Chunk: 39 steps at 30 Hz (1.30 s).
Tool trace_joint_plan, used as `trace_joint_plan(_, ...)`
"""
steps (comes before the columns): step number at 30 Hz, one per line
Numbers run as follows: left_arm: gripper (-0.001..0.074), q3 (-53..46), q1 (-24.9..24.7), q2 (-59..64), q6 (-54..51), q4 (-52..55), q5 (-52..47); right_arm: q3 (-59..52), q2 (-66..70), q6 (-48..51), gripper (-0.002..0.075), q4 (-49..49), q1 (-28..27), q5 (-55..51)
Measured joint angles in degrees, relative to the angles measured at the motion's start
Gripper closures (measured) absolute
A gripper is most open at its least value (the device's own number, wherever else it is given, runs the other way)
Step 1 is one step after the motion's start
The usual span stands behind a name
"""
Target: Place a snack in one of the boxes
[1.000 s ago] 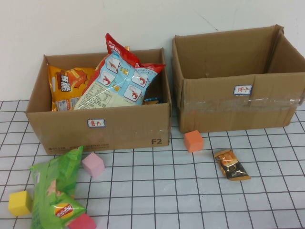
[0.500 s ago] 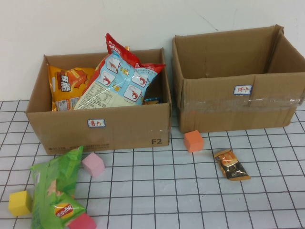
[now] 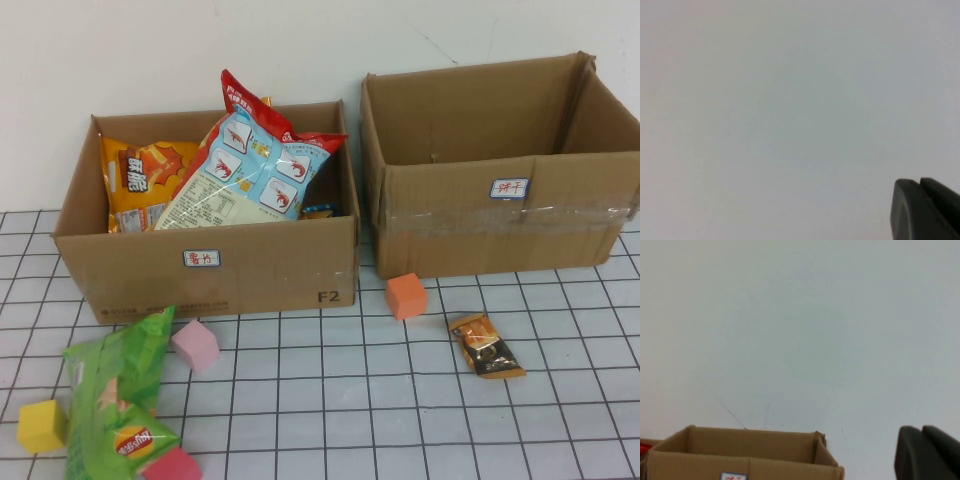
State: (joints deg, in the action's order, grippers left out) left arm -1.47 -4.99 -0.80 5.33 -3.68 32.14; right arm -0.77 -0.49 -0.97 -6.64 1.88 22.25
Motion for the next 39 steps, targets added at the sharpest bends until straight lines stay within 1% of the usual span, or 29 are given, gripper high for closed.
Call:
trace_joint_plan(2,0.0736,0.0,0.0,0.0,-0.7,-1.0,-0.9,2.4,0.0,0.1,0.0727,0.0,0.0,-4.1)
trace_joint_plan(3,0.0736,0.8,0.0,0.0,-0.7,-1.3,-3.5,4.3,0.0,0.2,0.0727,0.0,0.0,-6.9)
trace_joint_plan(5,0.0736,4.5,0.0,0.0,-0.6,-1.7,-12.7,9.0,0.0,0.3,0.0727,0.0,0.0,-13.7)
trace_joint_plan(7,0.0736,10.6,0.0,0.0,-0.6,-1.8,-25.8,14.3,0.0,0.3,0.0727,0.0,0.0,-23.1)
trace_joint_plan(11,0.0736,21.4,0.0,5.8,-0.7,-0.9,-45.7,22.4,3.6,1.7,0.0727,0.0,0.0,-37.2)
trace_joint_plan(13,0.0736,25.6,0.0,11.2,0.0,-0.6,-54.0,24.8,7.4,3.7,0.0727,0.0,0.0,-42.3)
trace_joint_plan(16,0.0736,29.5,0.0,19.3,0.8,-1.3,-62.2,25.4,13.3,6.3,0.0727,0.1,0.0,-47.6)
trace_joint_plan(19,0.0737,30.5,0.0,26.7,0.9,-3.0,-64.9,25.4,19.1,8.2,0.0727,1.4,0.0,-50.8)
trace_joint_plan(26,0.0736,30.6,0.0,41.1,3.0,-7.3,-64.2,25.4,27.8,11.0,0.0727,6.6,0.0,-53.5)
trace_joint_plan(29,0.0734,33.1,0.0,48.9,2.6,-8.7,-65.3,25.4,30.3,11.3,0.0727,7.7,0.0,-54.8)
trace_joint_plan(32,0.0685,38.9,0.0,56.6,2.1,-9.2,-68.8,25.4,31.8,11.5,0.0727,8.0,0.0,-56.1)
trace_joint_plan(35,0.0569,45.2,-0.3,64.1,-0.7,-9.4,-72.4,25.4,32.4,11.7,0.0727,8.0,0.0,-56.2)
trace_joint_plan(37,0.0479,49.0,-1.5,68.6,-2.0,-9.1,-73.7,25.4,32.6,11.7,0.0727,8.0,0.0,-55.9)
trace_joint_plan(39,0.0407,51.7,-3.4,72.5,-2.3,-8.2,-74.2,25.3,32.6,11.7,0.0727,8.0,0.0,-55.1)
